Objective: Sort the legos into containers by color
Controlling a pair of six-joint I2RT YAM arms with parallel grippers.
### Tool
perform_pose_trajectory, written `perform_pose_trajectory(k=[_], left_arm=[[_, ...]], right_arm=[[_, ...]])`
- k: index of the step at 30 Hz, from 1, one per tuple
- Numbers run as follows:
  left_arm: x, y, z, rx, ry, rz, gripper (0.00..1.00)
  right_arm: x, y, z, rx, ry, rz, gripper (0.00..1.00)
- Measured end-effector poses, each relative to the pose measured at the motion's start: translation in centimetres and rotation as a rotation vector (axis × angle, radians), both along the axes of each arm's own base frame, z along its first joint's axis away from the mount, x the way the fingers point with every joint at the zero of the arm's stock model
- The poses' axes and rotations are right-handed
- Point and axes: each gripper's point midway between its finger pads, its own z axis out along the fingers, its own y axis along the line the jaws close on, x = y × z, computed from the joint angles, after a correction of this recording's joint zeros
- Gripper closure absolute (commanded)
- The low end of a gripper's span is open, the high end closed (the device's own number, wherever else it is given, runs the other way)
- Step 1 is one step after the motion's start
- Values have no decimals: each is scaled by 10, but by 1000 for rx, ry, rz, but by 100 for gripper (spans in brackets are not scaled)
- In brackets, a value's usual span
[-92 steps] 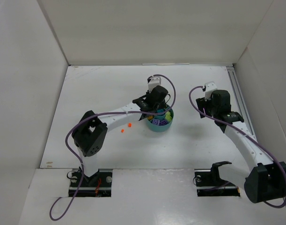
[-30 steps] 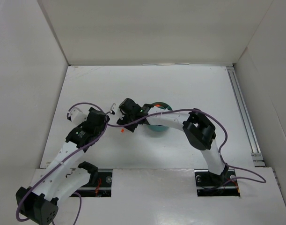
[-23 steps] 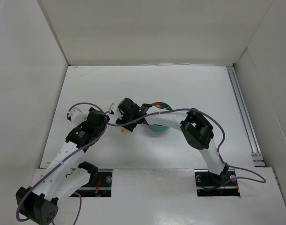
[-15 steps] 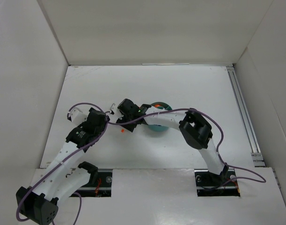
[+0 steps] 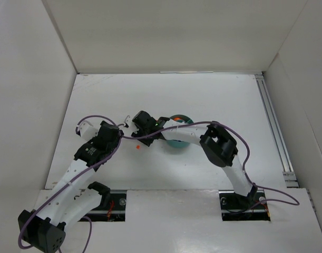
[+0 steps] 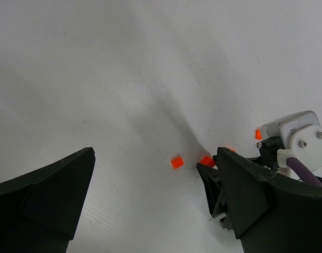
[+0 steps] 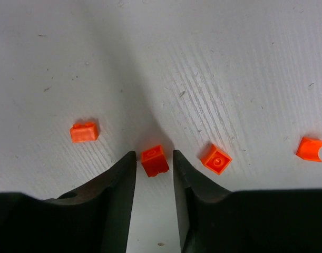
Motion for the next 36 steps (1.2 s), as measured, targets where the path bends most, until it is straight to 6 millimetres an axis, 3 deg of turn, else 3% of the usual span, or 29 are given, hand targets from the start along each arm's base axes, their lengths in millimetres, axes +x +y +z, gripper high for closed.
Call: perform_pose_trajectory(k=[5,13,17,20,24,27,32,36], left_arm=[[0,0,0,3,1,-3,0],[2,-2,1,6,-1,-22,0],[6,-7,1,3,-4,-48,0],[10,-13,-1,5,1,-80,0],[18,-24,-3,4,4,-148,0],[25,-36,-2,-2,-12,-222,0],[33,-52,-13,-5,3,-315,1],[39,-64,-34,1,66,-372,2]], right_arm=[[0,1,0,2,2,2,80],[-4,-4,7,12,-9,25,85],[-8,-10,42,59,-46,60,85],[-5,-19,88,132,-110,70,85],[20,-47,147,226,-211,14,85],[47,-84,167,237,-269,-74,85],[75,-148,144,165,-257,-218,85],[81,-180,120,110,-219,-283,85]])
